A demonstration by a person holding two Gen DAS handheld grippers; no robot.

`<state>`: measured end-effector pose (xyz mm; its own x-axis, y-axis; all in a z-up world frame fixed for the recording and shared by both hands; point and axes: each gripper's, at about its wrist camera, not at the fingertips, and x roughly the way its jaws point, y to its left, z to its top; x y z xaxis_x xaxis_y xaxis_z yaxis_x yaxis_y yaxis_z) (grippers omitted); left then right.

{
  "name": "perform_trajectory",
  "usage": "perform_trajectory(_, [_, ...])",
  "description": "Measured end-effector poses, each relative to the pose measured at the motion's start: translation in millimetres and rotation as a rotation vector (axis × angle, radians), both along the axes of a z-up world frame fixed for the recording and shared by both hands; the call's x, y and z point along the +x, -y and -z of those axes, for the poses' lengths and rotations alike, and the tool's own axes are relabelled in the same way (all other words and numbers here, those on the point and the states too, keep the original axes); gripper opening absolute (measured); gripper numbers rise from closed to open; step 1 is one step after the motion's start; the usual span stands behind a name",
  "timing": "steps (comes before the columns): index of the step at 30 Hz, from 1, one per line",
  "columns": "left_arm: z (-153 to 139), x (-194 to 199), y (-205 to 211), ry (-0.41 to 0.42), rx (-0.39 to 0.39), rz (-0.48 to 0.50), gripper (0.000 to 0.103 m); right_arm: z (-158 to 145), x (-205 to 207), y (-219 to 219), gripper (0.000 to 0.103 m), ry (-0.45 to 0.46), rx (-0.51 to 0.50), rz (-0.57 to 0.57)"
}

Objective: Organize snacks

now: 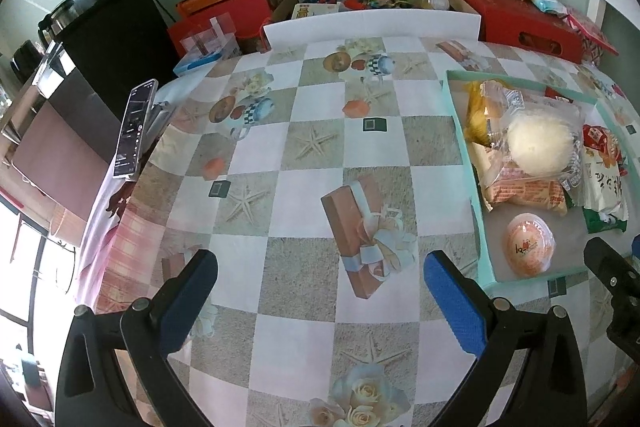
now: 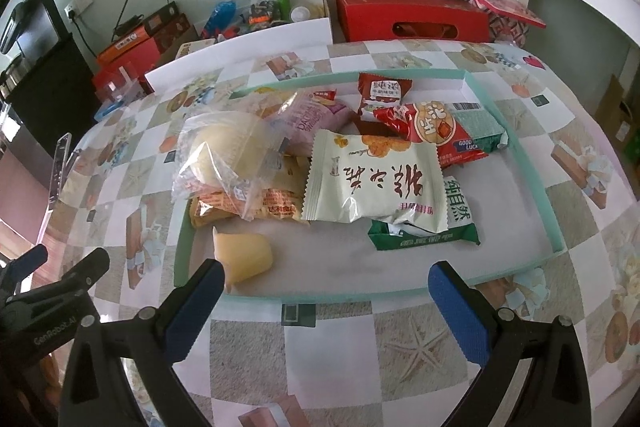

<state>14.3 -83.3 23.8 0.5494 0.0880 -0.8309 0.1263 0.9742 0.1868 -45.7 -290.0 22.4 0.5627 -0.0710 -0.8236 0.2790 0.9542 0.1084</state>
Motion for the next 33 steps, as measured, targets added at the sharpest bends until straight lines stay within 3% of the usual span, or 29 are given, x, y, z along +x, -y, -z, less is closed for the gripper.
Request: perform_trajectory(33, [0.5,4.0,-3.8,-0.005,-0.007,-0.008,0.103,0.3,1.5,0.2,0.103,0.0,-0.01,-0.008])
